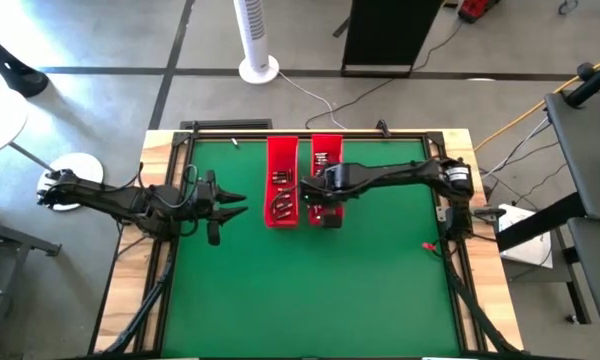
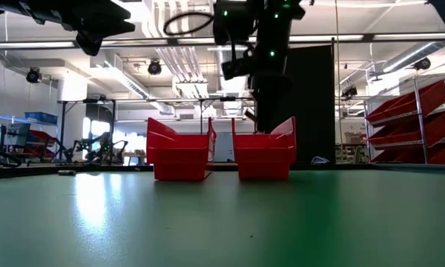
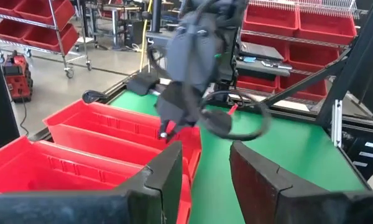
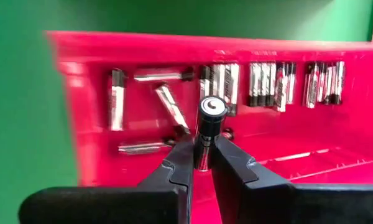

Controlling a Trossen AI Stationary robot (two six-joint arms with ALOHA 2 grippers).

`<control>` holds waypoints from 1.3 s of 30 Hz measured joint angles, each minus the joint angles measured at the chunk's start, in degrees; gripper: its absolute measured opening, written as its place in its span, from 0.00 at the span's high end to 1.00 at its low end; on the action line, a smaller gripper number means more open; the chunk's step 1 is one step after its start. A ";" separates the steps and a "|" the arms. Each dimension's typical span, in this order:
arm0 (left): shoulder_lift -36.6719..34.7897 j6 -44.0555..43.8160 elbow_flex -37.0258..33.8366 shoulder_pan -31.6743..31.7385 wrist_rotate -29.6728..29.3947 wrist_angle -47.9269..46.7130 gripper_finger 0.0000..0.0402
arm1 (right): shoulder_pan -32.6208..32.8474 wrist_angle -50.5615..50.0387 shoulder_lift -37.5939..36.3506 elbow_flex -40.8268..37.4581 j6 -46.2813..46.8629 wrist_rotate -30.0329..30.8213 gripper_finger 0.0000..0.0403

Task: Sort batteries
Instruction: Put the silver battery into the right red bin

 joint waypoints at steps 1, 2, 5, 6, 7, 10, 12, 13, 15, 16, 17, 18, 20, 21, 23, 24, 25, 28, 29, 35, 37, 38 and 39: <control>0.06 0.04 0.00 0.00 0.00 -0.06 0.72 | -0.56 -0.19 0.62 0.19 -0.43 -0.21 0.93; -0.02 0.12 0.00 0.00 0.00 -0.13 0.72 | -1.16 -0.17 1.26 0.36 -0.87 -0.66 0.93; 0.12 0.13 0.00 0.00 0.00 -0.61 0.72 | -2.45 -0.40 3.41 0.41 -2.87 -1.46 0.93; 0.12 0.14 0.00 0.00 0.00 -1.22 0.72 | -2.82 -0.49 3.90 0.39 -3.84 -1.49 0.93; 0.10 -0.02 0.00 0.00 0.02 -1.74 0.72 | -3.15 -0.47 4.31 0.39 -4.38 -1.51 0.93; 0.06 -1.23 0.52 0.00 0.04 -3.99 0.72 | -4.12 -0.12 5.23 0.39 -6.33 -1.49 0.93; 0.18 -1.61 0.79 0.00 0.04 -4.62 0.72 | -4.75 0.09 6.07 0.39 -7.18 -1.49 0.93; 0.21 -1.59 0.84 0.00 0.04 -4.51 0.72 | -5.07 0.19 6.27 0.34 -7.46 -1.56 0.93; 0.25 -1.58 0.85 0.00 0.04 -4.49 0.72 | -5.45 0.79 6.86 0.32 -8.08 -1.64 0.93; 0.26 -1.57 0.85 0.00 0.04 -4.44 0.72 | -5.73 1.12 6.99 0.32 -8.14 -1.65 0.93; 0.26 -1.58 0.85 0.00 0.04 -4.56 0.72 | -5.98 1.12 7.19 0.32 -8.17 -1.67 0.93; 0.34 -1.58 0.85 0.00 0.04 -4.45 0.72 | -6.15 1.26 7.62 0.32 -8.32 -1.67 0.93; 0.32 -1.56 0.85 0.00 0.04 -4.47 0.72 | -6.54 1.95 8.33 0.32 -8.73 -1.69 0.93; 0.42 -1.56 0.85 0.00 0.04 -4.39 0.72 | -6.62 1.97 8.82 0.32 -8.99 -1.68 0.93; 0.41 -1.56 0.85 0.00 0.04 -4.45 0.72 | -6.96 2.44 9.25 0.32 -9.04 -1.87 0.93; 0.44 -1.56 0.83 0.00 0.04 -4.45 0.72 | -6.96 2.46 9.61 0.34 -9.04 -1.85 0.93; 0.45 -1.56 0.85 0.00 0.04 -4.30 0.72 | -7.05 2.50 9.71 0.37 -9.06 -1.97 0.93; 0.32 -1.56 0.84 0.00 0.04 -4.35 0.72 | -7.15 2.96 9.77 0.39 -8.97 -2.57 0.93; 0.32 -1.54 0.83 0.00 0.04 -4.37 0.72 | -7.20 3.18 9.77 0.39 -9.02 -2.94 0.93; 0.36 -1.53 0.83 0.00 0.04 -4.41 0.72 | -7.50 3.44 9.77 0.39 -9.19 -3.06 0.93; 0.33 -1.53 0.83 0.00 0.04 -4.42 0.72 | -7.48 3.46 9.77 0.38 -9.19 -3.04 0.93; 0.32 -1.53 0.83 0.00 0.04 -4.45 0.72 | -7.48 3.49 9.72 0.37 -9.18 -3.04 0.93; 0.33 -1.53 0.83 0.00 0.04 -4.46 0.72 | -7.40 3.48 9.51 0.30 -9.16 -3.03 0.93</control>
